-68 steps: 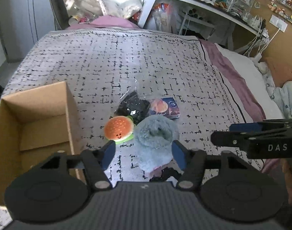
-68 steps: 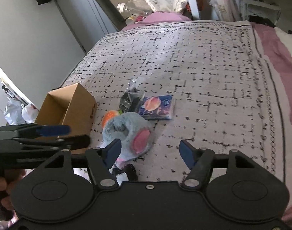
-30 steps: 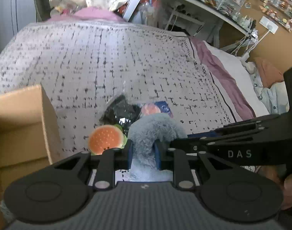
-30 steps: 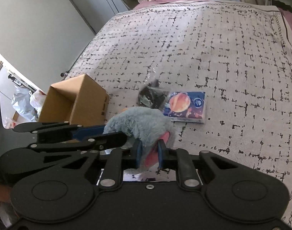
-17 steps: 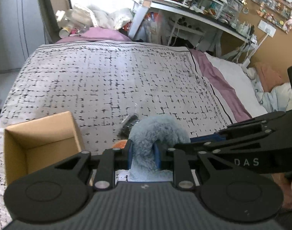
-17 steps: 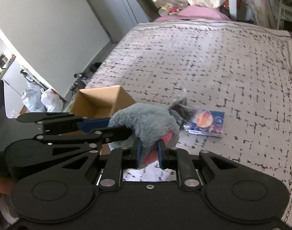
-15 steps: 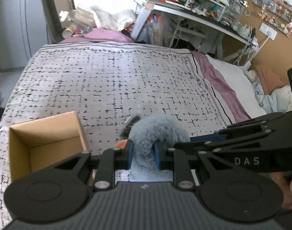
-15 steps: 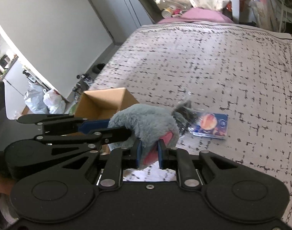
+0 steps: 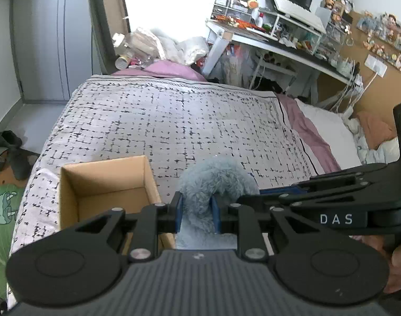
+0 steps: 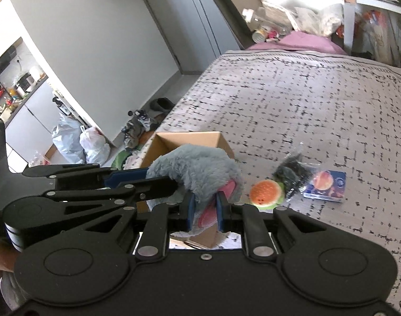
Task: Organize soft objects
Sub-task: 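Carry the grey plush into the box with both grippers and open them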
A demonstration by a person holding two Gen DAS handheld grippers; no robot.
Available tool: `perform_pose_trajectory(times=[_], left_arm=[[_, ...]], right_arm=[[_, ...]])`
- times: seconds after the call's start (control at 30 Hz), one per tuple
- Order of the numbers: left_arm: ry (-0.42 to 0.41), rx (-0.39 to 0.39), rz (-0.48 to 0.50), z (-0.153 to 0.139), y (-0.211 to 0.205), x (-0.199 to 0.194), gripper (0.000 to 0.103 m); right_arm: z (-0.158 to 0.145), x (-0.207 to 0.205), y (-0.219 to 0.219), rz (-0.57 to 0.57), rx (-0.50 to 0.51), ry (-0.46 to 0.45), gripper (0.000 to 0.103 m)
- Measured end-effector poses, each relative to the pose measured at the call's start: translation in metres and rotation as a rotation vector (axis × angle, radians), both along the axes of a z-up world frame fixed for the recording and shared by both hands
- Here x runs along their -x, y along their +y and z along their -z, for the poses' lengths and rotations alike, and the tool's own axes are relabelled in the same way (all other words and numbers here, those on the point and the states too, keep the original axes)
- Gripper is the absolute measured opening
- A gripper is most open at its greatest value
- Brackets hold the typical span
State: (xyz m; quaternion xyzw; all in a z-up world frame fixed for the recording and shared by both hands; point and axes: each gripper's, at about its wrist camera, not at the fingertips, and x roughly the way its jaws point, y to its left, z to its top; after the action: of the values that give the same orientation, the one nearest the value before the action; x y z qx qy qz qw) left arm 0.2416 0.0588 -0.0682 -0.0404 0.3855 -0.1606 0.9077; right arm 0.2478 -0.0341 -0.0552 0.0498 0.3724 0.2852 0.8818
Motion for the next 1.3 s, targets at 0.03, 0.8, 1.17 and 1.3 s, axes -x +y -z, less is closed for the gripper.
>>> perform_pose_trajectory(times=[0.03,0.8,1.17,1.3], left_arm=[[-0.003,0.001,-0.002,-0.001,0.003,0.002,0.021],[0.031,0.063,-0.048,0.051,0.08,-0.014,0.021],[0.075,0.111,-0.067,0.08,0.091,-0.032,0.021],[0.104,0.114,-0.091,0.09,0.093,-0.038,0.022]], right_arm=[[-0.001,0.001,0.004,0.0,0.001,-0.002,0.017],[0.039,-0.016,0.083,0.036,0.074,0.026,0.017],[0.061,-0.034,0.096,0.068,0.113,0.068,0.018],[0.065,-0.037,0.097,0.062,0.121,0.071,0.026]])
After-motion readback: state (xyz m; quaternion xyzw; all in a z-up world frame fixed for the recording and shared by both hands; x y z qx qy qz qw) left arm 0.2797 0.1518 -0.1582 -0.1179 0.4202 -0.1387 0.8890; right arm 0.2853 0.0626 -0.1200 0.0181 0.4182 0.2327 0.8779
